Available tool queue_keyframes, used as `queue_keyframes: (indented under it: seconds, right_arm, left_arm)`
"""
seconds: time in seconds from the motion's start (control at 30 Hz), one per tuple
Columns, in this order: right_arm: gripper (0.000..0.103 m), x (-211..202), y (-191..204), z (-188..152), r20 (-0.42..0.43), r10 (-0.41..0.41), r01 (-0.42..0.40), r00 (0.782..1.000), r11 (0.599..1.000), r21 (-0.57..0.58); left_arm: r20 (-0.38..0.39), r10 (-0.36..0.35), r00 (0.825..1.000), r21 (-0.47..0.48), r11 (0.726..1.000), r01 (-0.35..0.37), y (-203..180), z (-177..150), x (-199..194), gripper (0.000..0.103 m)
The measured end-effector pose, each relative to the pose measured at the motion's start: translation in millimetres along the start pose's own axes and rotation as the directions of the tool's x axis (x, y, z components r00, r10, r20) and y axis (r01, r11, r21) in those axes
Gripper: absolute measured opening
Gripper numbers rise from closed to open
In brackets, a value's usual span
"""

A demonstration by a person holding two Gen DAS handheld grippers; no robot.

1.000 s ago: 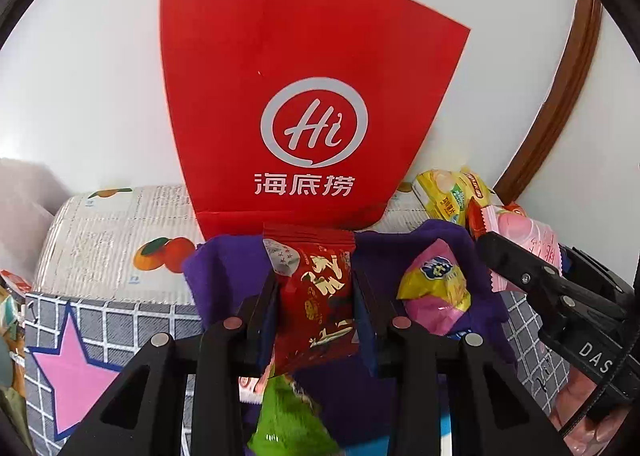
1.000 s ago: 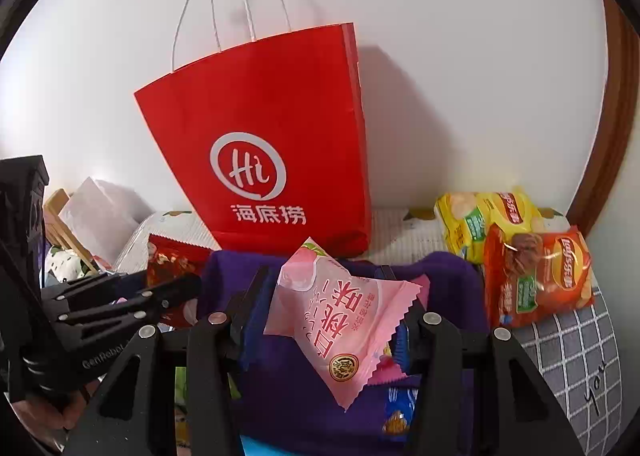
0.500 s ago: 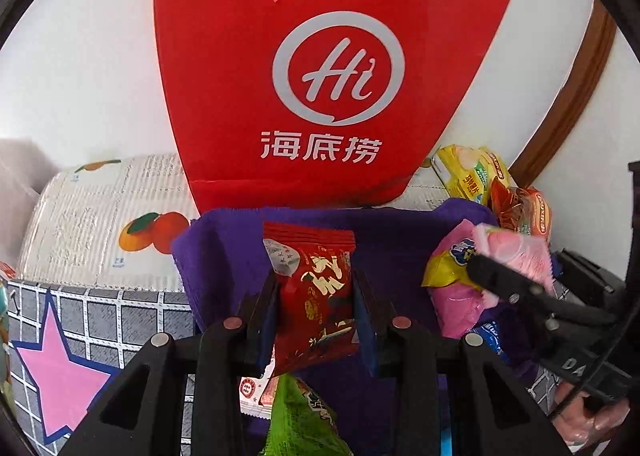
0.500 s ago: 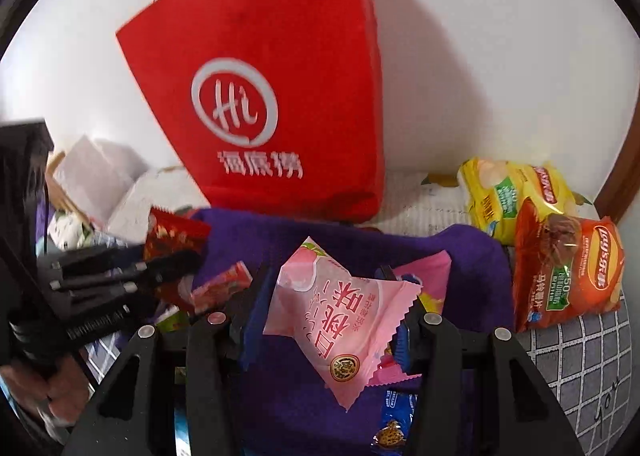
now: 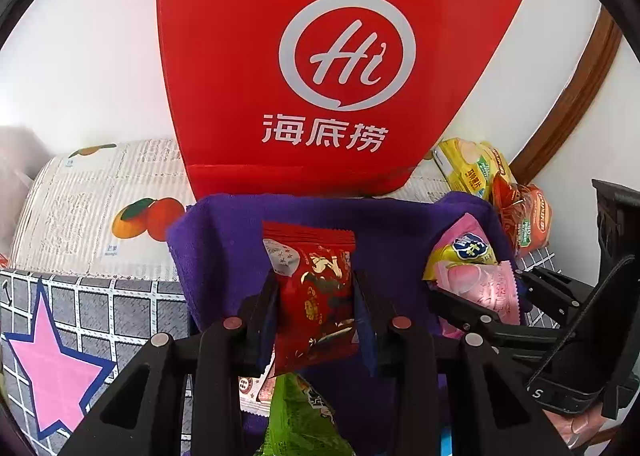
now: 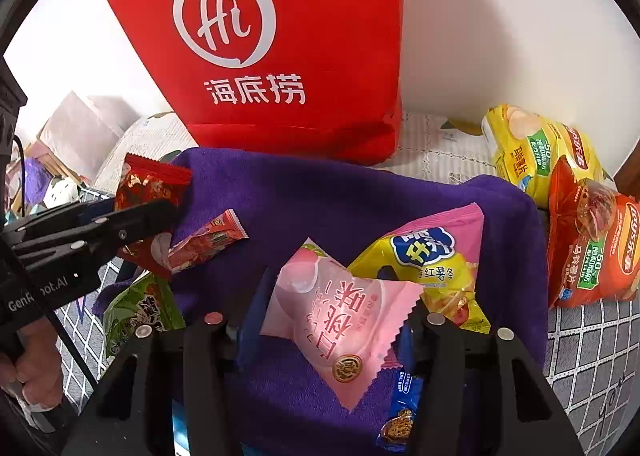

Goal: Organize snacks
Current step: 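Open the right tool over the towel while the left tool releases the red packet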

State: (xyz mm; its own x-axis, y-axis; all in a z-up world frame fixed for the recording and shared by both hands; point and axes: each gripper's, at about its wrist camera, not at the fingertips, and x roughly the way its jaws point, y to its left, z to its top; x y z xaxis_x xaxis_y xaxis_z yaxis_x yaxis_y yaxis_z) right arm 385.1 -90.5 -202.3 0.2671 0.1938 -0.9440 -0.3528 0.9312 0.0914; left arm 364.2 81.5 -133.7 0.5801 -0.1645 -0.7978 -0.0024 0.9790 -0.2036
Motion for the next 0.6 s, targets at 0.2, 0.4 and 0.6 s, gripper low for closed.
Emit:
queue_keyframes:
  seconds: [0.2, 0.4, 0.6]
  right_arm:
    - [0.058, 6, -1, -1, -0.019, 0.017, -0.017, 1.0, 1.0, 0.001]
    - [0.065, 9, 4, -1, -0.029, 0.004, -0.004, 1.0, 1.0, -0.022]
    - [0.071, 12, 9, -3, -0.044, -0.006, 0.004, 0.999, 0.999, -0.043]
  left_arm:
    - [-0.034, -0.015, 0.999, -0.021, 1.0, 0.015, 3, -2, 7, 0.032]
    - [-0.05, -0.002, 0.999, -0.017, 1.0, 0.001, 3, -3, 11, 0.032]
    - [-0.07, 0.004, 0.998, -0.018, 1.0, -0.005, 3, -4, 16, 0.032]
